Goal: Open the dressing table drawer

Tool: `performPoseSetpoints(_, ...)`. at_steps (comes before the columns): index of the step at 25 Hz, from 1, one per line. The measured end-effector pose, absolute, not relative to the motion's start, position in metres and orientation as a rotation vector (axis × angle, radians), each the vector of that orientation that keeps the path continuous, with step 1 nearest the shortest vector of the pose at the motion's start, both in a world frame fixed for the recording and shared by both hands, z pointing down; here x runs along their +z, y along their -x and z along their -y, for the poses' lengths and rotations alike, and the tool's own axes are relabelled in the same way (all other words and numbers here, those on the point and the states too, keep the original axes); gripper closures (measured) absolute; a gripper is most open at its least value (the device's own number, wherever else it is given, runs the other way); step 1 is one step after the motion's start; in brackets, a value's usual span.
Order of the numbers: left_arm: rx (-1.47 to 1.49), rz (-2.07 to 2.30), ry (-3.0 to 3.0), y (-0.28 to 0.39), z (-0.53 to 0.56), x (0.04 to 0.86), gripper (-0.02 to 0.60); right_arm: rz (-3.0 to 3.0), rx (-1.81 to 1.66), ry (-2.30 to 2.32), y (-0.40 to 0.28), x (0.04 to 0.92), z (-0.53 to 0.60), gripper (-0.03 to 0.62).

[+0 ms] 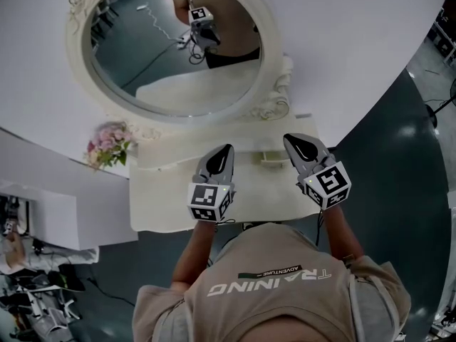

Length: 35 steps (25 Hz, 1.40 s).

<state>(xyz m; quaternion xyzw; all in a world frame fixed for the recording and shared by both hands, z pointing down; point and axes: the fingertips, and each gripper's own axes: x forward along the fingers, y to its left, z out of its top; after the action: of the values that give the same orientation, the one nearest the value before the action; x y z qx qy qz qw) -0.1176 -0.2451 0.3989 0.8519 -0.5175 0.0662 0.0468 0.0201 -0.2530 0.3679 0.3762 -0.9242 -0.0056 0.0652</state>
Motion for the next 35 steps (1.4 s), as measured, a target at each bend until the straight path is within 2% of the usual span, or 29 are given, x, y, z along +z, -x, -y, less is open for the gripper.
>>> performPoseSetpoints(8,0.129,1.573,-2.611,0.120,0.254,0.382,0.563,2.801,-0.020,-1.128,-0.018,0.362,0.253,0.592)
performPoseSetpoints(35,0.142,1.530,-2.586,0.123,0.243,0.398,0.563,2.783,-0.013,-1.110,-0.008,0.376,0.243,0.592)
